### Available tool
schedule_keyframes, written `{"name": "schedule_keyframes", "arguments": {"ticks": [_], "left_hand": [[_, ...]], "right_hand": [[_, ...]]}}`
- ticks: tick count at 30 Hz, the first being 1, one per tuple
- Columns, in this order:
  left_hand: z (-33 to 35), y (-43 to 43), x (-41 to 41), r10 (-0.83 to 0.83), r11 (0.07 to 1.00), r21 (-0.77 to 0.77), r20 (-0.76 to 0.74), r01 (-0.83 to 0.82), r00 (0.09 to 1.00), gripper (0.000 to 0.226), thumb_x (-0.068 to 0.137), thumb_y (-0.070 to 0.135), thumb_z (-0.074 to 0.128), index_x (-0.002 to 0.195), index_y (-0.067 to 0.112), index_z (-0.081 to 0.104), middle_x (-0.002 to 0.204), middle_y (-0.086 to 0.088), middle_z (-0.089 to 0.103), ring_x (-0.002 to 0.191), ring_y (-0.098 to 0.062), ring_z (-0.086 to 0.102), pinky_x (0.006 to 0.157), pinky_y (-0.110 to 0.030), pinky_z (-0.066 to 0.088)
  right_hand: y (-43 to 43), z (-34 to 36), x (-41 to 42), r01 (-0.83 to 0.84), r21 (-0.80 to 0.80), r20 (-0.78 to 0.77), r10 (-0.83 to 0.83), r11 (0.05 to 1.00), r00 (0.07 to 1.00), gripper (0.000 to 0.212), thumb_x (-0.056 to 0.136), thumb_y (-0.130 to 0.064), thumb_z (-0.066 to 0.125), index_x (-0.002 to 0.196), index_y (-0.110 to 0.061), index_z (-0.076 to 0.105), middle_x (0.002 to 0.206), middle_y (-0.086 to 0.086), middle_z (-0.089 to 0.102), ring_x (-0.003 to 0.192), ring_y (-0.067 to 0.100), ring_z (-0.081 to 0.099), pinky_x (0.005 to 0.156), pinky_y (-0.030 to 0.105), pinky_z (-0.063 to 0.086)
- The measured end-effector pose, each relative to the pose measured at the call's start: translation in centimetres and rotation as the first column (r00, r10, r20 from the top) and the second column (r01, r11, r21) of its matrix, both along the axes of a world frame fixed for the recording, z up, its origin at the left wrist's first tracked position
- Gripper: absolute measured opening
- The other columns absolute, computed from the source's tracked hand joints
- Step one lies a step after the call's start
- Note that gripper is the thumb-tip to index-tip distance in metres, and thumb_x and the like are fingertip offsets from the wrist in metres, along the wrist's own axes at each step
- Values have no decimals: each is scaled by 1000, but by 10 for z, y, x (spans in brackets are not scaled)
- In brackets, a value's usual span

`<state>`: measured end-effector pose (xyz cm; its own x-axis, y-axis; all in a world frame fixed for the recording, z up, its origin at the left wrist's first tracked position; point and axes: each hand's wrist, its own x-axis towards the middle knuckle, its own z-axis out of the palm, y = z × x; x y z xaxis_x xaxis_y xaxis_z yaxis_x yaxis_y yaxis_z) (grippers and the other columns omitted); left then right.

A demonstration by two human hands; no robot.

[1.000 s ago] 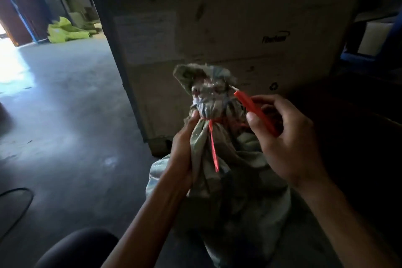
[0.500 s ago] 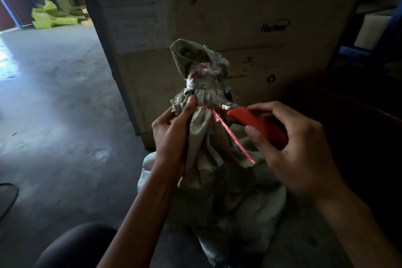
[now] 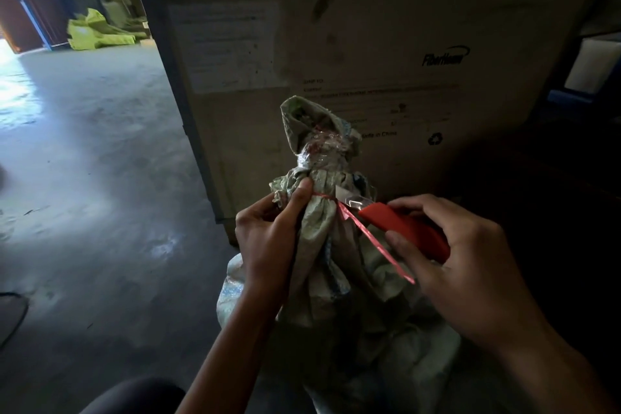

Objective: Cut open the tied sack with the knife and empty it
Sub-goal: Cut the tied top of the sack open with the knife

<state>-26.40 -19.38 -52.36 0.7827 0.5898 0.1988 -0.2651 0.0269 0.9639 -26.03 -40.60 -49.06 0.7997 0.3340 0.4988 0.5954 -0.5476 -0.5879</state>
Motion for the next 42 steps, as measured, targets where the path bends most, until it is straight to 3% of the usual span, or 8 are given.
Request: {"name": "schedule_keyframes", "arguments": {"ticks": [3, 7, 15, 19, 22, 29, 42], "left_hand": [[-3, 1, 3, 16, 1000, 18, 8, -16, 1000, 38, 77, 46, 82, 80, 7, 80, 83, -21, 78, 86, -50, 73, 78, -68, 57], [-5, 1, 8, 45, 998, 35, 36, -46, 998, 35, 82, 39, 81, 74, 5, 77, 80, -26, 75, 83, -55, 69, 74, -69, 56], [-9, 0, 11, 98, 989, 104, 80, -106, 992, 23, 87, 31, 80, 89, 8, 81, 86, -8, 81, 84, -30, 79, 78, -53, 64], [-10, -1, 11, 118, 979, 152, 108, -134, 987, 22, 88, 29, 79, 88, 8, 80, 84, -7, 81, 82, -29, 78, 74, -48, 65], [-11, -3, 11, 140, 961, 220, 140, -168, 980, 27, 88, 31, 79, 85, 5, 78, 80, -8, 79, 78, -32, 76, 69, -49, 63], [-12, -8, 11, 150, 937, 281, 211, -207, 966, 32, 89, 29, 79, 81, -2, 75, 78, -19, 75, 75, -43, 70, 61, -54, 56], [-13, -14, 12, 158, 895, 374, 244, -243, 957, 43, 89, 32, 78, 78, -9, 70, 80, -27, 70, 76, -46, 67, 62, -54, 55]], "right_hand": [[2, -2, 3, -2, -3, -9, 2, 1000, 1000, 31, 83, -40, 68, 112, -32, 66, 104, -17, 65, 97, -5, 61, 77, 2, 44], [4, 1, 2, -9, -13, 4, 9, 1000, 1000, 36, 80, -51, 66, 112, -34, 65, 103, -19, 65, 94, -4, 62, 69, 8, 49], [0, 8, -3, -51, -58, 19, 53, 997, 998, 33, 80, -49, 72, 109, -34, 66, 102, -22, 67, 91, -6, 65, 69, 13, 56], [-3, 8, -4, -28, -126, 33, 32, 992, 999, 35, 79, -52, 71, 110, -35, 66, 103, -20, 68, 93, -2, 66, 70, 28, 60], [-5, 7, -4, -23, -136, 37, 28, 991, 999, 37, 79, -56, 67, 110, -36, 66, 102, -19, 68, 93, 1, 67, 69, 35, 59], [-7, 7, -5, -26, -150, 6, 27, 988, 1000, 40, 75, -60, 62, 106, -35, 67, 100, -20, 69, 90, 0, 67, 67, 34, 59], [-6, 7, -10, 65, -177, 65, -54, 982, 996, 37, 77, -56, 63, 105, -32, 67, 95, -16, 66, 84, 6, 65, 65, 36, 58]]}}
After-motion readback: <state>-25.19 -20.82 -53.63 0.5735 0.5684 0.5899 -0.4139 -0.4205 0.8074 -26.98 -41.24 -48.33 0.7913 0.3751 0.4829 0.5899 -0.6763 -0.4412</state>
